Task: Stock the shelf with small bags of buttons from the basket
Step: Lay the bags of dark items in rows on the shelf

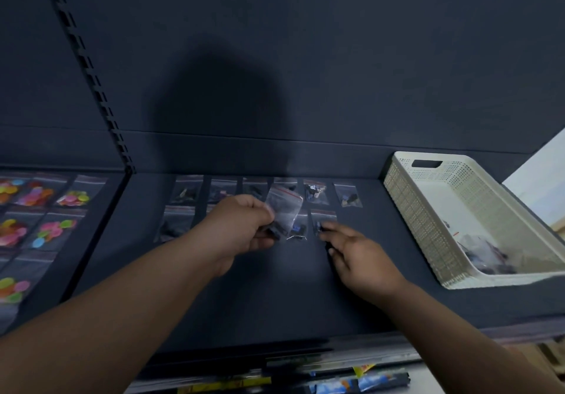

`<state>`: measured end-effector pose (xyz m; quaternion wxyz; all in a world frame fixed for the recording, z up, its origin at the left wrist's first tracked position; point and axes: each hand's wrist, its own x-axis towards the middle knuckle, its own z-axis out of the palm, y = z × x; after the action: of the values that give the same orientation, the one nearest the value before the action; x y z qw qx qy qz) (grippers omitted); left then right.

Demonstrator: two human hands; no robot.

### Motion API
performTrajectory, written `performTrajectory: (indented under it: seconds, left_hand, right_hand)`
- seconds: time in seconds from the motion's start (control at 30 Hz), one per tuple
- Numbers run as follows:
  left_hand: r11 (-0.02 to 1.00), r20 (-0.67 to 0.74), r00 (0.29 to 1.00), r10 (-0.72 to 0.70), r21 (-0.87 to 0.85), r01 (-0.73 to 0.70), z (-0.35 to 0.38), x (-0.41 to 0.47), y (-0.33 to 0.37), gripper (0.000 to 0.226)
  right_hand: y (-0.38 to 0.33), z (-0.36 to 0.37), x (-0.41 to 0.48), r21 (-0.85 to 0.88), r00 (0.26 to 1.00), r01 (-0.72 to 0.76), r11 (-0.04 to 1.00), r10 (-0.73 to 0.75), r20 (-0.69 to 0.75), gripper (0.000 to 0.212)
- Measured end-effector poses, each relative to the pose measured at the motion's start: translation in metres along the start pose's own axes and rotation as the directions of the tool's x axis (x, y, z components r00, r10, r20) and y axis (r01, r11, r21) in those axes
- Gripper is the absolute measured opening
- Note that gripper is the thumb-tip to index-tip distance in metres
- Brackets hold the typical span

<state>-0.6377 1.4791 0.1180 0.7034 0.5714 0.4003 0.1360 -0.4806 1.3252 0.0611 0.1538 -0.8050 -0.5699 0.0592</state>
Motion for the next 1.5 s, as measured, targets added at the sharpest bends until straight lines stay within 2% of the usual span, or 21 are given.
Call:
performTrajectory:
  seconds: [0.07, 0.13, 0.2, 0.23, 0.27, 0.3, 0.33, 0.4, 0.5, 0.57, 0.63, 0.67, 0.7, 0.77, 0.8, 0.83, 0.9, 0.97, 1.07, 1.27, 1.5]
  left_hand:
    - [1.0, -0.015, 1.0, -0.01, -0.016, 0.01, 0.004, 0.003, 0.001, 0.017]
    - [0.999, -0.019, 1.0, -0.025, -0.024, 0.024, 0.009, 0.005, 0.002, 0.016]
    - [0.999, -0.008, 0.999, -0.031, -0.033, 0.031, 0.017, 0.008, 0.002, 0.015]
    - [0.999, -0.006, 1.0, -0.026, -0.033, 0.026, 0.021, 0.01, 0.002, 0.016]
    - [1.0, -0.007, 1.0, -0.017, -0.025, 0.017, 0.027, 0.011, 0.002, 0.016]
    - [1.0, -0.009, 1.0, -0.008, -0.014, 0.008, 0.033, 0.012, 0.002, 0.017]
    - [1.0, -0.005, 1.0, 0.0, -0.007, 0.0, 0.04, 0.013, 0.002, 0.017]
    - [1.0, 0.024, 1.0, 0.012, -0.003, -0.012, 0.054, 0.014, 0.001, 0.017]
    - [0.986, 0.043, 0.993, 0.107, 0.124, -0.111, 0.073, 0.018, -0.003, 0.014]
    - [0.895, 0.046, 0.967, 0.25, 0.369, -0.249, 0.078, 0.023, -0.008, 0.01]
    - [0.698, 0.107, 0.918, 0.382, 0.618, -0.362, 0.079, 0.026, -0.015, 0.013]
    - [0.579, 0.162, 0.891, 0.423, 0.708, -0.404, 0.079, 0.027, -0.018, 0.016]
    - [0.458, 0.224, 0.865, 0.448, 0.774, -0.438, 0.08, 0.027, -0.021, 0.018]
    - [0.259, 0.343, 0.823, 0.454, 0.833, -0.49, 0.083, 0.029, -0.027, 0.022]
    - [0.187, 0.393, 0.807, 0.441, 0.84, -0.51, 0.085, 0.03, -0.03, 0.025]
    - [0.126, 0.434, 0.793, 0.427, 0.84, -0.527, 0.086, 0.031, -0.031, 0.03]
    - [0.036, 0.489, 0.776, 0.398, 0.837, -0.546, 0.09, 0.034, -0.034, 0.037]
    - [-0.017, 0.52, 0.77, 0.371, 0.832, -0.554, 0.093, 0.034, -0.034, 0.041]
    - [-0.039, 0.538, 0.774, 0.334, 0.828, -0.559, 0.095, 0.035, -0.037, 0.043]
    - [-0.014, 0.519, 0.79, 0.326, 0.838, -0.545, 0.096, 0.035, -0.038, 0.039]
    - [0.007, 0.49, 0.816, 0.306, 0.856, -0.517, 0.101, 0.035, -0.036, 0.045]
  right_hand:
    - [0.001, 0.001, -0.001, 0.015, 1.0, -0.005, 1.0, 0.005, -0.002, 0.038]
    - [-0.003, 0.0, -0.002, 0.099, 0.997, -0.01, 0.995, 0.018, -0.081, 0.033]
    - [-0.012, -0.003, 0.001, 0.356, 0.972, -0.059, 0.933, 0.135, -0.192, 0.022]
    - [-0.018, -0.007, 0.003, 0.557, 0.954, -0.101, 0.825, 0.238, -0.18, 0.017]
    - [-0.026, -0.011, 0.006, 0.753, 0.941, -0.133, 0.644, 0.32, -0.107, 0.014]
    - [-0.032, -0.015, 0.009, 0.879, 0.93, -0.169, 0.445, 0.367, -0.007, 0.015]
    - [-0.035, -0.017, 0.012, 0.931, 0.918, -0.208, 0.301, 0.389, 0.079, 0.019]
    - [-0.032, -0.02, 0.014, 0.945, 0.898, -0.255, 0.206, 0.413, 0.152, 0.023]
    - [-0.015, -0.026, 0.01, 0.946, 0.843, -0.268, 0.184, 0.519, 0.138, 0.019]
    - [0.004, -0.028, 0.006, 0.932, 0.791, -0.303, 0.199, 0.598, 0.129, 0.019]
    - [0.022, -0.027, 0.003, 0.9, 0.768, -0.351, 0.258, 0.63, 0.118, 0.018]
    - [0.029, -0.026, 0.001, 0.866, 0.774, -0.381, 0.323, 0.624, 0.107, 0.019]
    - [0.033, -0.026, 0.0, 0.792, 0.788, -0.426, 0.438, 0.609, 0.087, 0.019]
    - [0.038, -0.027, -0.001, 0.48, 0.831, -0.497, 0.723, 0.555, 0.025, 0.027]
    - [0.038, -0.029, -0.002, 0.278, 0.852, -0.496, 0.822, 0.523, -0.025, 0.034]
    - [0.038, -0.03, -0.004, 0.107, 0.875, -0.468, 0.877, 0.477, -0.081, 0.04]
    - [0.036, -0.029, -0.009, -0.064, 0.925, -0.365, 0.929, 0.354, -0.142, 0.041]
    - [0.039, -0.022, -0.015, -0.086, 0.963, -0.26, 0.962, 0.251, -0.095, 0.041]
    - [0.05, -0.008, -0.02, -0.106, 0.988, -0.146, 0.984, 0.151, 0.032, 0.046]
    - [0.056, -0.005, -0.016, -0.147, 0.984, -0.153, 0.977, 0.165, 0.07, 0.063]
    - [0.053, -0.009, -0.013, -0.158, 0.985, -0.145, 0.977, 0.157, 0.065, 0.054]
